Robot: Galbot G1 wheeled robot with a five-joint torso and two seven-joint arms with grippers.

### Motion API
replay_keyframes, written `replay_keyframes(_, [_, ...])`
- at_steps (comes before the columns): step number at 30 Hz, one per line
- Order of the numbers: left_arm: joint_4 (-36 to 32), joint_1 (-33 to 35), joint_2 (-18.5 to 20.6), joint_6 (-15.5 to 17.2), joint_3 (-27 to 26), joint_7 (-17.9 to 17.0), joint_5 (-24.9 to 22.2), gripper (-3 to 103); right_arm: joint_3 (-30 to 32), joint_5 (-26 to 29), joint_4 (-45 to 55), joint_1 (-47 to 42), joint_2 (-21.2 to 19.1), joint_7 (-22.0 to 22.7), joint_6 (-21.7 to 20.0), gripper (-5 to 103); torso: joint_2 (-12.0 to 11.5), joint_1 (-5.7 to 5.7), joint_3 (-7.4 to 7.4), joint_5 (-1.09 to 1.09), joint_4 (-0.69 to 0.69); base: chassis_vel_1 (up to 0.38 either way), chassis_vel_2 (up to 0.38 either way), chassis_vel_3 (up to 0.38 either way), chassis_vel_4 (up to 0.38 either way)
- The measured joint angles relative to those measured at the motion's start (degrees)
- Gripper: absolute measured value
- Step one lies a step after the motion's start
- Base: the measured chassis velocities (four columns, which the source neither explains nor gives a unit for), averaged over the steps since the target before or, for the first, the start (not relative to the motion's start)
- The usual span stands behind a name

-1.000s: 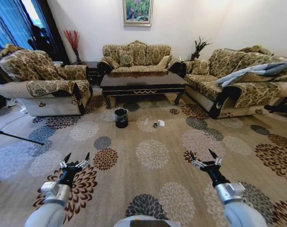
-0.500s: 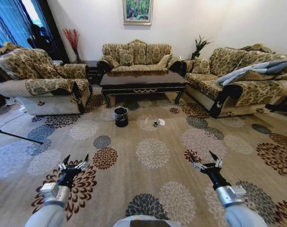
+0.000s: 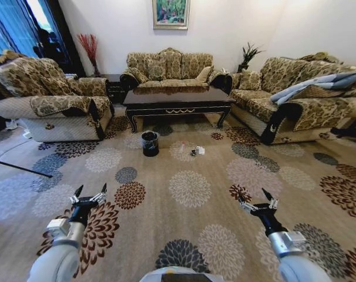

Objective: Move to the front of the table and pick up the trash from the floor, then place it into the trash bin.

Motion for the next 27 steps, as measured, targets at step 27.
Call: replay_keyframes(27, [0.2,3.4,-0.4,-1.2,1.5,1.3,0.9,100,-0.3,-1.5,-0.5,-0.4,0.6,-0.3,0.4,100,-6.4,-2.51,-3.89,0.0,0.0,0.0,0.0,0.0,0.0])
